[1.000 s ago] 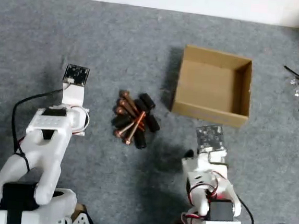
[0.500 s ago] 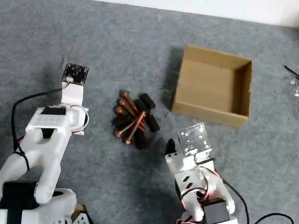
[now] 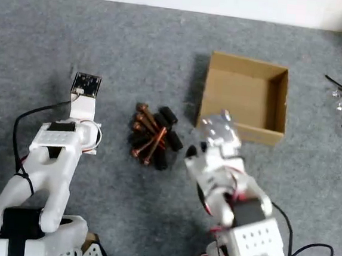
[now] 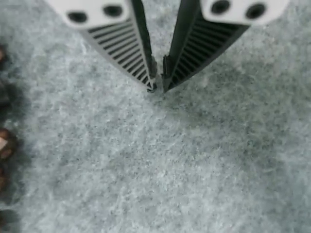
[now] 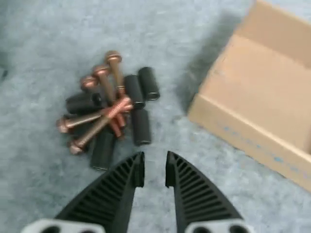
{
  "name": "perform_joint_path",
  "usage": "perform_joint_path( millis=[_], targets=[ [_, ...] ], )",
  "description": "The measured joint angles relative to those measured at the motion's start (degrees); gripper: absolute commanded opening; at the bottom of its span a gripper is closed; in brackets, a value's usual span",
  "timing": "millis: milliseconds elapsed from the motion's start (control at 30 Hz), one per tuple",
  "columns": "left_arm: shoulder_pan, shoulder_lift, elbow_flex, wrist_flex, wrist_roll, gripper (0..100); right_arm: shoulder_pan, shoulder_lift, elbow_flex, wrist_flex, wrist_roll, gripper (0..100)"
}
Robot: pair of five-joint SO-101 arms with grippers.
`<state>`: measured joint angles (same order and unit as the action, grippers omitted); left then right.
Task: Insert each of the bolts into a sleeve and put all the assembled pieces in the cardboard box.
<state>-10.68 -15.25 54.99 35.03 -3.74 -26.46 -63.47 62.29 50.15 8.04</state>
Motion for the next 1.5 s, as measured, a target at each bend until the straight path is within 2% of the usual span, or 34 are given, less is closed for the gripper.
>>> perform_joint_path(
  millis=[200,367,667,1000,1200,1500],
  targets=[
    [0.0,0.0,0.0,0.0,0.0,4,-7.9,19.0,-11.3,-1.1,-2.5,7.4],
    [0.0,0.0,0.0,0.0,0.0,4,-8.4,33.6,-17.4,-4.5,-3.1,7.4],
    [0.0,0.0,0.0,0.0,0.0,4,-8.7,54.8,-26.3,-4.7,-2.5,7.4],
    [0.0,0.0,0.0,0.0,0.0,4,-8.1,60.8,-28.1,-5.4,-0.4,7.6],
    [0.0,0.0,0.0,0.0,0.0,4,-5.4,60.9,-30.8,-5.5,-0.2,17.6],
    [0.0,0.0,0.0,0.0,0.0,4,-4.6,61.3,-30.9,-5.5,-0.2,17.6]
  ],
)
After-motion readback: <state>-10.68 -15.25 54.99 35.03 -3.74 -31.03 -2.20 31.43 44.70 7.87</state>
